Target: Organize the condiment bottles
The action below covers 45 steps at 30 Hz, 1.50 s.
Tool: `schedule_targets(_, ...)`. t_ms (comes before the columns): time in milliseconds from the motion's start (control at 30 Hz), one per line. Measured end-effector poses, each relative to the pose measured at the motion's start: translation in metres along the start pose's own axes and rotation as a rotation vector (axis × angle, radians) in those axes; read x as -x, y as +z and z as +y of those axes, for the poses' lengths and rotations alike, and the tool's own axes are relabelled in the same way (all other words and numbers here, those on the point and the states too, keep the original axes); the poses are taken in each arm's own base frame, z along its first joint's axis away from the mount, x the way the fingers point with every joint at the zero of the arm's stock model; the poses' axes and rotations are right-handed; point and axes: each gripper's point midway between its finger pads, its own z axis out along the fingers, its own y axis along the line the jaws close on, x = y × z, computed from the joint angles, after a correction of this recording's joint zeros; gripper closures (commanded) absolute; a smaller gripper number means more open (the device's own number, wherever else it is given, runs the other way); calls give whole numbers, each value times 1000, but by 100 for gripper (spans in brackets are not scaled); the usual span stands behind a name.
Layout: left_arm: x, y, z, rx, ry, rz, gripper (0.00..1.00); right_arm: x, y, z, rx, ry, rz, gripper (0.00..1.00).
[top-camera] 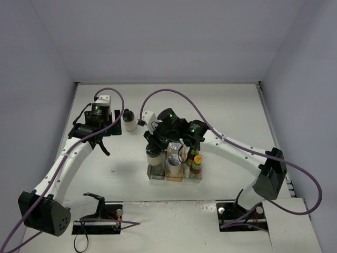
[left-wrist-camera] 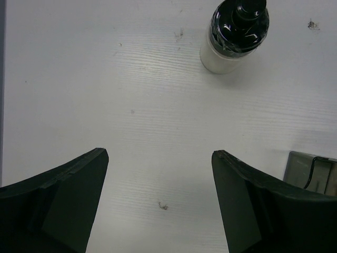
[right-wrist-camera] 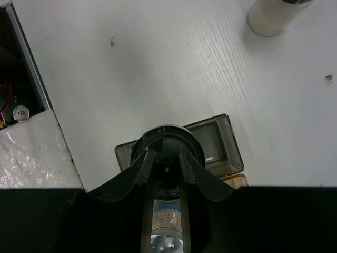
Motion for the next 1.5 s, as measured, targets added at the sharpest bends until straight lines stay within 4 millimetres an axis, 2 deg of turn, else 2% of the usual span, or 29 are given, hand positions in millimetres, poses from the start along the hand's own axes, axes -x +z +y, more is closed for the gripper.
schedule_targets(233, -1, 0, -1, -10, -2, 3, 20, -13, -4, 14, 31, 4, 11, 100)
schedule_targets(433, -1, 0, -1, -14, -6, 5, 20, -33, 3, 28, 73, 7, 45, 100)
schedule_targets(600, 0, 0, -3, -26, -9, 3, 20, -39, 7, 35, 97, 3, 48, 100)
schedule_targets(667, 0, 0, -5, -34, -9, 2, 20, -41, 9, 36, 100, 2, 46, 87)
schedule_targets(700, 0, 0, -5, -38, -9, 1, 20, -42, 10, 36, 100, 2, 47, 70)
schedule_targets(767, 1, 1, -8, -49, -11, -4, 20, -45, 11, 37, 106, 6, 49, 56)
schedule_targets(800, 2, 1, -9, -56, -12, -6, 20, -45, 12, 37, 109, 11, 48, 45)
schedule_targets(933, -1, 4, -14, -81, -12, -1, 20, -43, 15, 41, 128, 7, 36, 38)
schedule_targets(1233, 2, 5, -25, -141, -17, -15, 20, -40, 14, 41, 133, -19, 27, 29)
schedule_targets(1300, 2, 6, -28, -155, -15, -9, 20, -31, 10, 35, 115, -30, 16, 29)
schedule_targets(1367, 6, 9, -33, -168, -15, -2, 20, -14, 4, 26, 92, -37, -23, 29)
schedule_targets(1500, 20, 14, -44, -202, -14, 3, 20, 20, -22, -14, -1, -9, -128, 27)
